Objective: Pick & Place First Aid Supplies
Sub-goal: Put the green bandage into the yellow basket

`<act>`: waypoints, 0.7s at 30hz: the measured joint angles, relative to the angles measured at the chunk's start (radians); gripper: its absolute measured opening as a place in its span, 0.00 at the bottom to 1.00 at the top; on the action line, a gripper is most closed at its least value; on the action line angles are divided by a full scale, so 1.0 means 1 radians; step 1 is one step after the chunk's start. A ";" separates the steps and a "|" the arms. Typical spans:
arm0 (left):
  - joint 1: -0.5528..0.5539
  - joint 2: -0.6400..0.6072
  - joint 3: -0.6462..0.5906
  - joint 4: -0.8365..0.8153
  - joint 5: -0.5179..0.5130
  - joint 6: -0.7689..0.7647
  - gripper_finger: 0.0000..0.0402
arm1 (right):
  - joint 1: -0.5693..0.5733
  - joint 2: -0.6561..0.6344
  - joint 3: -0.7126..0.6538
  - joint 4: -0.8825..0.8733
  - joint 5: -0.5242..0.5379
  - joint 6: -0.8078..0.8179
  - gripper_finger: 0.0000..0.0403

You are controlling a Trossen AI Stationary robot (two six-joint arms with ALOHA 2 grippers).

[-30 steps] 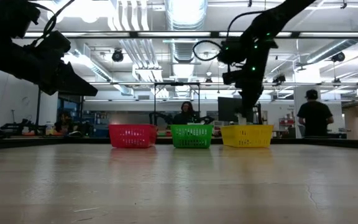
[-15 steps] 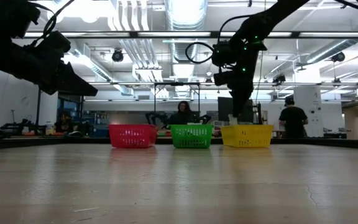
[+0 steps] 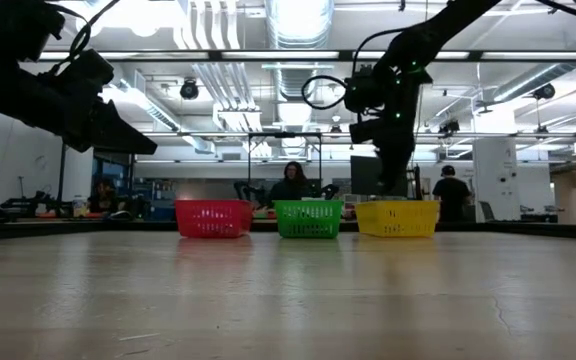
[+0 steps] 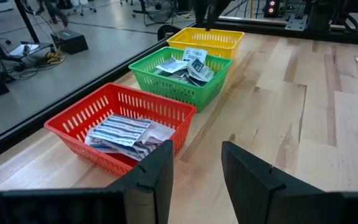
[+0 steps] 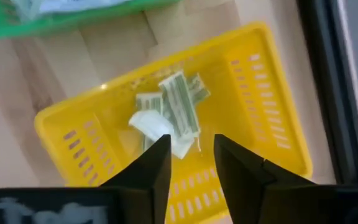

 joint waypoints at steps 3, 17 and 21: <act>0.000 0.000 0.000 0.000 0.000 0.000 0.33 | 0.006 -0.025 0.013 -0.090 -0.011 0.004 0.32; 0.000 0.000 0.000 -0.001 0.000 0.000 0.33 | 0.192 -0.475 -0.071 -0.408 -0.340 0.193 0.27; 0.000 0.000 0.000 -0.001 0.000 0.000 0.33 | 0.314 -0.620 -0.128 -0.408 -0.343 0.320 0.26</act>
